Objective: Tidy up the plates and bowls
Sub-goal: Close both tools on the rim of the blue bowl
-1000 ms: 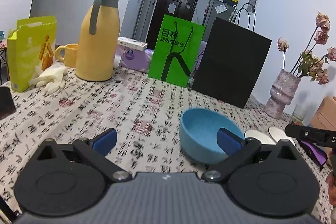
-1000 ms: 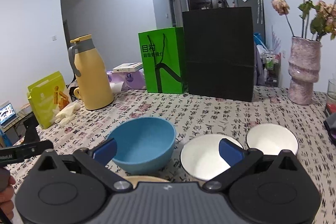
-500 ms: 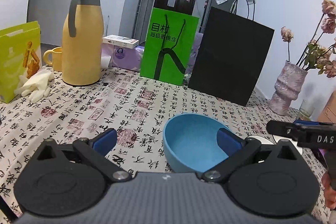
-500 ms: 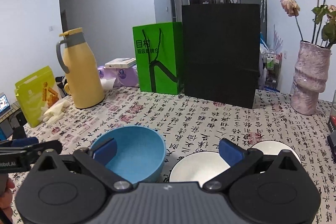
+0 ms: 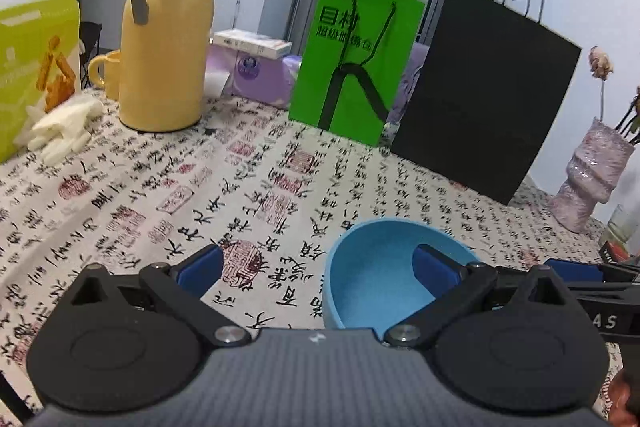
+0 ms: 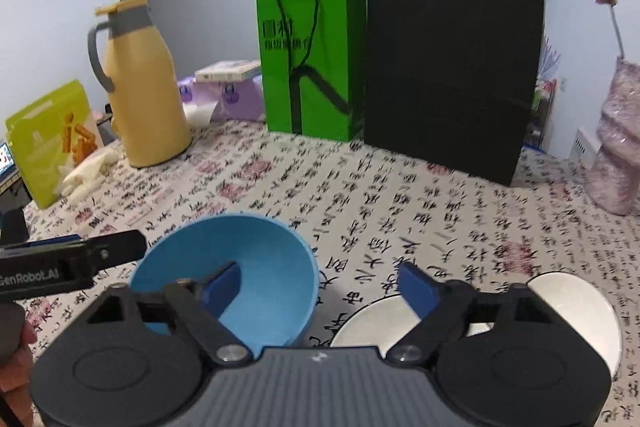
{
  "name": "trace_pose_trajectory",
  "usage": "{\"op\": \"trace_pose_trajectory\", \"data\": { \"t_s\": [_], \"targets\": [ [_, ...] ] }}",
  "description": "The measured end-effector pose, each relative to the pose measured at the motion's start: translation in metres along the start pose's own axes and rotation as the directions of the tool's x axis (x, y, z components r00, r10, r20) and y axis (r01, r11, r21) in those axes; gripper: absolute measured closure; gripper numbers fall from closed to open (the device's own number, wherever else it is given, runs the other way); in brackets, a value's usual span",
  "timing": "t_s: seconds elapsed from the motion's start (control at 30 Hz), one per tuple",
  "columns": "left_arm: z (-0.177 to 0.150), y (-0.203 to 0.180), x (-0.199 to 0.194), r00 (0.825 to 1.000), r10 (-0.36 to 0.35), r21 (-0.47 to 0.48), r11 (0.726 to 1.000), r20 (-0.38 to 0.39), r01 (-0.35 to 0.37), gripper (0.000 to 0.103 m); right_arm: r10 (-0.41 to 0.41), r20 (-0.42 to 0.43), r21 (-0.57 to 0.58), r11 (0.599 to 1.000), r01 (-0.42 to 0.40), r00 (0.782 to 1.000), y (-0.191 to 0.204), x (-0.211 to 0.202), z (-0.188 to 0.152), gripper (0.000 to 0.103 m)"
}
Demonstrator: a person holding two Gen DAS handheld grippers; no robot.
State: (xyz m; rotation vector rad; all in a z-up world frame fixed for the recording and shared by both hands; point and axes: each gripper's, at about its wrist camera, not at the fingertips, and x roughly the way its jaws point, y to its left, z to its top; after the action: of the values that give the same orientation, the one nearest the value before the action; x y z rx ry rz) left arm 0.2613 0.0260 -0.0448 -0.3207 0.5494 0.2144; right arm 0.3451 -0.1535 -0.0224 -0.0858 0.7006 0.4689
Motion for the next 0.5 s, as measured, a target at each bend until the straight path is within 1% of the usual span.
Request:
{"op": "trace_pose_trajectory", "data": {
  "t_s": [0.03, 0.1, 0.13, 0.2, 0.23, 0.27, 0.3, 0.33, 0.4, 0.43, 0.5],
  "targets": [
    [-0.001, 0.001, 0.005, 1.0, -0.005, -0.007, 1.0, -0.009, 0.005, 0.003, -0.007, -0.007, -0.006, 1.0, 0.007, 1.0, 0.001, 0.005, 0.0, 0.028],
    [-0.002, 0.003, 0.012, 0.999, -0.024, -0.026, 0.999, -0.027, 0.024, 0.007, -0.026, -0.021, -0.021, 0.999, 0.026, 0.999, 0.003, 0.014, -0.001, 0.033],
    [-0.003, 0.004, 0.015, 0.999, -0.036, -0.034, 0.999, -0.034, 0.035, 0.007, -0.034, -0.028, -0.027, 0.999, 0.033, 0.999, 0.004, 0.018, -0.001, 0.034],
    [-0.006, 0.005, 0.02, 0.998, -0.055, -0.038, 0.998, -0.041, 0.054, 0.009, -0.045, -0.046, -0.036, 0.998, 0.044, 0.998, 0.005, 0.025, -0.001, 0.042],
    [-0.007, 0.005, 0.022, 0.997, -0.065, -0.038, 0.997, -0.045, 0.063, 0.01, -0.046, -0.054, -0.038, 0.998, 0.044, 0.997, 0.005, 0.028, -0.001, 0.044],
    [-0.009, 0.004, 0.024, 0.996, -0.076, -0.035, 0.997, -0.051, 0.075, 0.014, -0.046, -0.062, -0.041, 0.998, 0.043, 0.997, 0.005, 0.031, -0.002, 0.049],
    [-0.01, 0.004, 0.026, 0.994, -0.089, -0.032, 0.996, -0.058, 0.088, 0.021, -0.046, -0.07, -0.045, 0.998, 0.043, 0.997, 0.005, 0.033, -0.002, 0.054],
    [-0.01, 0.004, 0.027, 0.993, -0.101, -0.027, 0.995, -0.063, 0.1, 0.024, -0.047, -0.078, -0.051, 0.998, 0.043, 0.996, 0.006, 0.036, -0.003, 0.055],
    [-0.012, 0.004, 0.03, 0.991, -0.116, -0.023, 0.993, -0.073, 0.114, 0.035, -0.044, -0.09, -0.064, 0.997, 0.039, 0.995, 0.008, 0.04, -0.004, 0.063],
    [-0.013, 0.004, 0.031, 0.989, -0.123, -0.022, 0.992, -0.079, 0.122, 0.038, -0.043, -0.096, -0.07, 0.997, 0.036, 0.994, 0.009, 0.042, -0.004, 0.065],
    [-0.016, 0.005, 0.034, 0.986, -0.139, -0.023, 0.99, -0.097, 0.137, 0.059, -0.041, -0.105, -0.084, 0.996, 0.033, 0.994, 0.011, 0.045, -0.005, 0.072]
  ]
}}
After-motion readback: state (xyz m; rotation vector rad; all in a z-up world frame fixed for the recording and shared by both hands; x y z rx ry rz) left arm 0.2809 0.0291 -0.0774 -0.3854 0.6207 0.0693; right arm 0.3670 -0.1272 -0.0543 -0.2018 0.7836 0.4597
